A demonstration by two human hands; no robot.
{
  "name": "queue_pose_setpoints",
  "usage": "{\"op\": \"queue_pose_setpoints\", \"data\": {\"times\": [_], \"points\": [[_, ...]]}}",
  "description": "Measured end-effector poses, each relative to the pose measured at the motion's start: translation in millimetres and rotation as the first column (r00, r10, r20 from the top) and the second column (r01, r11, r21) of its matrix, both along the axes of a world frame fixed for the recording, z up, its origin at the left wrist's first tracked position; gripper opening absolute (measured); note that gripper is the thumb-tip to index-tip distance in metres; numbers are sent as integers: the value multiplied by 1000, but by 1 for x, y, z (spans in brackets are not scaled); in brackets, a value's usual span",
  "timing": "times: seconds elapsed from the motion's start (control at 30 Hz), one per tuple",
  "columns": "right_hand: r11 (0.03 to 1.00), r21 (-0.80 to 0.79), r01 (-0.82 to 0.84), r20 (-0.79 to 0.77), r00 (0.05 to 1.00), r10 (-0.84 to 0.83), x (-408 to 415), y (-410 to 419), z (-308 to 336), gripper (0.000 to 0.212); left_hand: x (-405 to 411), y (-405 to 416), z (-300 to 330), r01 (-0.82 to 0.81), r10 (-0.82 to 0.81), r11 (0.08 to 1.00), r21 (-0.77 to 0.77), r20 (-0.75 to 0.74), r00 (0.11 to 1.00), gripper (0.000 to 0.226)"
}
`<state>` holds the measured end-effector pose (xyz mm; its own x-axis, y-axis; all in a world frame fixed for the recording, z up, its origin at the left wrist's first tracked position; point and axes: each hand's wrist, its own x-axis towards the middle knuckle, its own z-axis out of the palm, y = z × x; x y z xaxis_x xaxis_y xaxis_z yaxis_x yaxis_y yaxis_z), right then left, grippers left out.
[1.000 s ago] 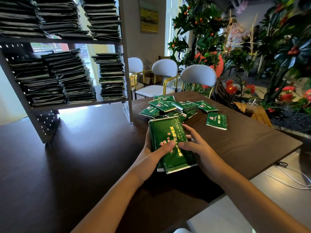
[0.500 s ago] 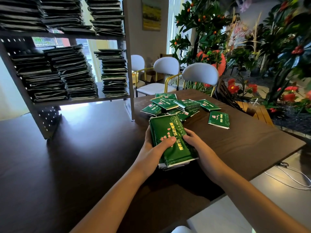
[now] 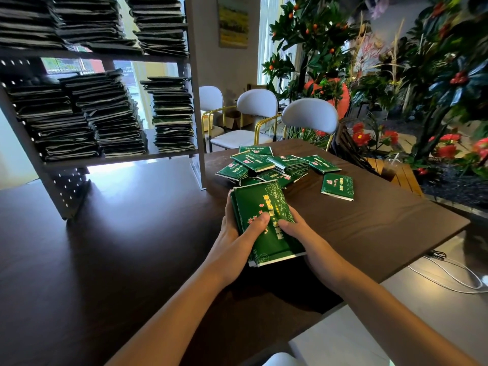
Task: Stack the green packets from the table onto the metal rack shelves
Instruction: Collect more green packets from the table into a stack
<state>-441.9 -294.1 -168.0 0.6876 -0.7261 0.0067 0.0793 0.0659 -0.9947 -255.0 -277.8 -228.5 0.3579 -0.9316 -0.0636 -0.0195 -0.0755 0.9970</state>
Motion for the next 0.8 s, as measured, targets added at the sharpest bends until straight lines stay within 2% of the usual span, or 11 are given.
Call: {"op": "queue_pose_setpoints", "data": {"times": [0.07,0.1,0.17,0.2,0.27,0.37,0.5,0.8], "points": [[1000,2,10,-4,1000,-10,0,0,0,69,0,6,1,32,-32,999,-14,-12,999,69],[1000,0,10,-7,1000,-10,0,0,0,72,-7,18,13,44,-41,996,-73,41,998,77],[1000,-5,8,-12,1000,-8,0,0,0,76,-24,39,42,-16,18,991,-131,17,1000,92],[1000,-8,9,-11,1000,-9,0,0,0,73,-24,47,45,37,-34,986,-164,22,999,94],[1000,-7,15,-4,1000,-15,1,0,1,66,-27,53,51,102,-95,976,-193,49,994,90],[1000,-5,21,2,1000,-21,1,1,2,62,-28,47,51,49,-52,985,-163,-15,999,75],[999,-21,33,0,999,-33,0,3,2,62,-31,53,56,100,-100,967,-236,12,995,62],[999,-14,52,54,997,-51,0,9,3,46,-29,54,57,84,-76,971,-224,47,996,95]]}}
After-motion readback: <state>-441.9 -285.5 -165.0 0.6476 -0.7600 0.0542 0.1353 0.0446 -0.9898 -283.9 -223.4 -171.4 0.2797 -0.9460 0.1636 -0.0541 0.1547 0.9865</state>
